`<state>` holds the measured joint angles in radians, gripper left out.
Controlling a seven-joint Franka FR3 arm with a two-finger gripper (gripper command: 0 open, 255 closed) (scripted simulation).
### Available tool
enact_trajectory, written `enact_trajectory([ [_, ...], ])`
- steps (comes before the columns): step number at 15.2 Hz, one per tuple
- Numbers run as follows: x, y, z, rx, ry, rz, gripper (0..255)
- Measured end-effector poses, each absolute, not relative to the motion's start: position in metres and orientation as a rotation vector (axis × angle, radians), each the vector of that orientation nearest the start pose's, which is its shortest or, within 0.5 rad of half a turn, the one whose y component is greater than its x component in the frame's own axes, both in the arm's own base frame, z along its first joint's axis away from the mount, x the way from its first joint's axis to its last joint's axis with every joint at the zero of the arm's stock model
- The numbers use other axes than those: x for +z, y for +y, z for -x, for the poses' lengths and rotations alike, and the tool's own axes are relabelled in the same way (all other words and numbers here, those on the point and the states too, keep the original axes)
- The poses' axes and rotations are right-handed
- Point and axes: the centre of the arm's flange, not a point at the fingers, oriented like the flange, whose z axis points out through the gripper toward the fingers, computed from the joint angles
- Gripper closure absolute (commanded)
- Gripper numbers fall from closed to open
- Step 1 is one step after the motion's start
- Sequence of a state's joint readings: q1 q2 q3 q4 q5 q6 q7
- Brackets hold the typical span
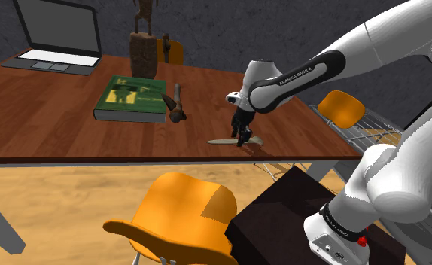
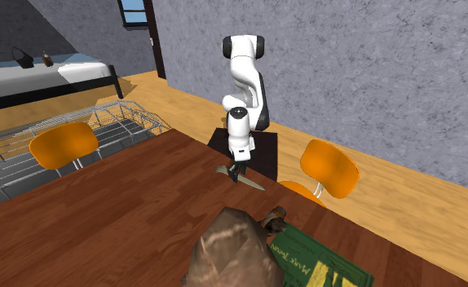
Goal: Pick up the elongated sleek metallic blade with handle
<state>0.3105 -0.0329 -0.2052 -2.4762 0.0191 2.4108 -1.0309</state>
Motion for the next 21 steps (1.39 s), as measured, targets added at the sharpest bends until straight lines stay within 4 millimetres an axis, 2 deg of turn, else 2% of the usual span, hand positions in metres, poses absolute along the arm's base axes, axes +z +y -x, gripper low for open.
enact_trajectory([
  [3,0.303,0.047,-0.468,0.002,-1.658,2.642,255],
  [11,0.306,0.05,-0.464,0.028,-1.656,2.633,255],
  [21,0.356,0.049,-0.464,0.037,-1.655,2.631,255],
])
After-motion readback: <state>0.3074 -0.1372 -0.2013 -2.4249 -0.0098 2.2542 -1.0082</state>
